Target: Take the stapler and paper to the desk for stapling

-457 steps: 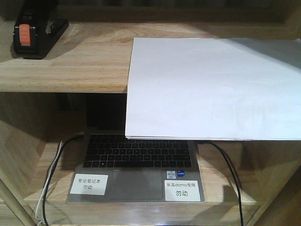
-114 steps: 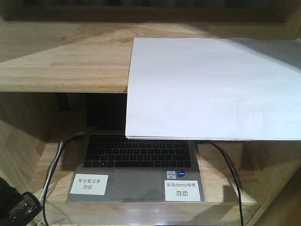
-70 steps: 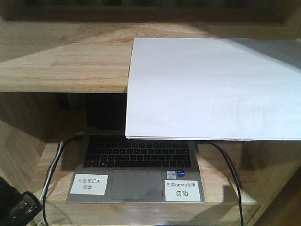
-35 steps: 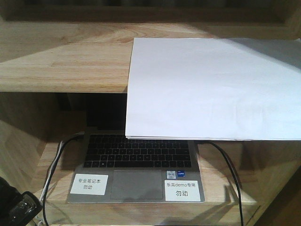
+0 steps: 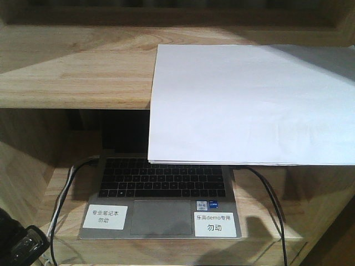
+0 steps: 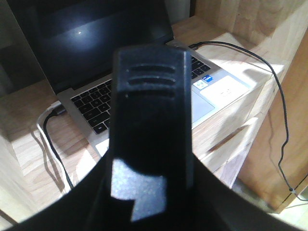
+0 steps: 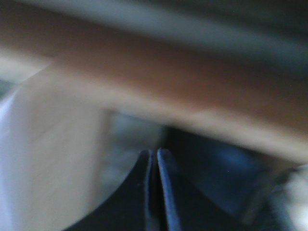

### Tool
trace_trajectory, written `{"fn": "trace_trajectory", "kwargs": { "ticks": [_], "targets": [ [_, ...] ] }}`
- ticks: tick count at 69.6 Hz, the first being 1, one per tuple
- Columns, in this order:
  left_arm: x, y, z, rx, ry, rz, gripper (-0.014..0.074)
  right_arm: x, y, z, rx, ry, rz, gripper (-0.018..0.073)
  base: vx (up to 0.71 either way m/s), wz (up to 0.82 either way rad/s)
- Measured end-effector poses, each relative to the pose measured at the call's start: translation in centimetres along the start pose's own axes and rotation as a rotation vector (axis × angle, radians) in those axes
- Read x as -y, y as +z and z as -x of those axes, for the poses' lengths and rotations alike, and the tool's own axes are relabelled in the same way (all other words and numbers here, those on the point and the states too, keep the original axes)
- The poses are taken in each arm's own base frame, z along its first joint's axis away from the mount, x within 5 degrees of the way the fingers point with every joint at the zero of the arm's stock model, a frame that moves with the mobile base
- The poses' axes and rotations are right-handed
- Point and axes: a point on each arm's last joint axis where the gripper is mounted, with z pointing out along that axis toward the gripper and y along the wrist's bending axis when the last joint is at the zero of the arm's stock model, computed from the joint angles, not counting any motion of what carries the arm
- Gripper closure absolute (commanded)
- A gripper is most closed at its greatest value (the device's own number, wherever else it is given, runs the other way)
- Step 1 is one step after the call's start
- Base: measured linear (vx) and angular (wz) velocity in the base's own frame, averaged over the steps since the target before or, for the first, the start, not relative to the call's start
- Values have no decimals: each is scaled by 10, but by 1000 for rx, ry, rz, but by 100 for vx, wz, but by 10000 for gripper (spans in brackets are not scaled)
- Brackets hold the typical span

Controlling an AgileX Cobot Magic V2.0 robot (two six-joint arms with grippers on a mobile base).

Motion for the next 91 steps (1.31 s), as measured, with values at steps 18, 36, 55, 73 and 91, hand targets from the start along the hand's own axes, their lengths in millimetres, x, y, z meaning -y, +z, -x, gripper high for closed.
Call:
{"fn": "trace_trajectory", "kwargs": {
  "ticks": [18, 36, 55, 73, 91],
  "targets": [
    [0, 0, 0, 0, 0, 0, 603, -8, -2, -12, -197, -39, 116, 159, 0, 0],
    [0, 0, 0, 0, 0, 0, 603, -23, -7, -17, -283, -46, 296, 58, 0, 0],
    [0, 0, 0, 0, 0, 0, 603, -43, 5, -17, -329, -36, 320, 58, 0, 0],
    [0, 0, 0, 0, 0, 0, 603, -55, 32, -26, -407, -69, 295, 61, 0, 0],
    [0, 0, 0, 0, 0, 0, 603, -63, 60, -31, -415, -69, 313, 78, 0, 0]
  ]
}}
